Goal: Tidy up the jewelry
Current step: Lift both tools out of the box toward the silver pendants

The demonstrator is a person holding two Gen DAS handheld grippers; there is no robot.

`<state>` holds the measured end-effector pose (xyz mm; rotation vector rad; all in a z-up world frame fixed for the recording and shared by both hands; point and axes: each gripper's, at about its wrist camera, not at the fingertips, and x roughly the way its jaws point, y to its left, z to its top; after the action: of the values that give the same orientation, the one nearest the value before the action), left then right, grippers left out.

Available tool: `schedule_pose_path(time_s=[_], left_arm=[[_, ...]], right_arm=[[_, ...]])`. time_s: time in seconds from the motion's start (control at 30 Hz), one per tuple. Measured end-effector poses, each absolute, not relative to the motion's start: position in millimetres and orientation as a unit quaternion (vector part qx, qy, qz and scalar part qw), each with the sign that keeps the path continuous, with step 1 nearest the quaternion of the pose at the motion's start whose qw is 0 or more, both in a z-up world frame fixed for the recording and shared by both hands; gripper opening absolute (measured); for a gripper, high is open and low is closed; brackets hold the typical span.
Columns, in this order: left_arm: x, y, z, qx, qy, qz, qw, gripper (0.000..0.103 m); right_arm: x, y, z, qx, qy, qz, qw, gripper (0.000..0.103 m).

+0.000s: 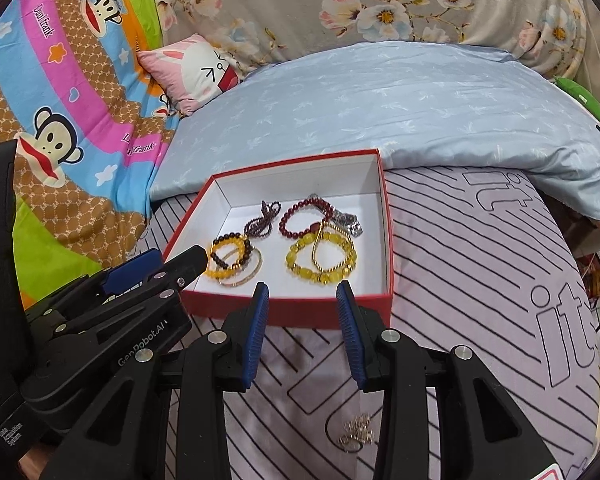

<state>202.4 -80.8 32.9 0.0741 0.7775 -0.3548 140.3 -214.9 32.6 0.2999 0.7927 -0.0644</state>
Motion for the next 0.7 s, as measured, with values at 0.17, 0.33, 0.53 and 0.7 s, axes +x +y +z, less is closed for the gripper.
schedule_pose_path(time_s=[0.17, 0.33, 0.53, 0.7], left_arm=[[188.5, -78.8, 26.3, 0.038, 0.387, -0.177, 0.904, 0.044], [172.4, -72.8, 17.8, 0.038, 0.396, -0.181, 0.9, 0.045], [147.9, -52.8, 1.0, 0.021, 0.418, -0.179, 0.89, 0.046], [118.4, -38.5, -16.7, 0.025, 0.439, -0.179, 0.88, 0.047]], right_arm=[[125.2, -213.7, 24.3, 0.144, 0.395, -0.029, 0.907, 0.036], [106.4, -213.3, 14.7, 0.137, 0.405, -0.033, 0.904, 0.037], [84.1, -221.4, 0.5, 0.139, 0.42, -0.043, 0.896, 0.037], [58.5, -228.7, -14.0, 0.136, 0.436, -0.055, 0.888, 0.037]])
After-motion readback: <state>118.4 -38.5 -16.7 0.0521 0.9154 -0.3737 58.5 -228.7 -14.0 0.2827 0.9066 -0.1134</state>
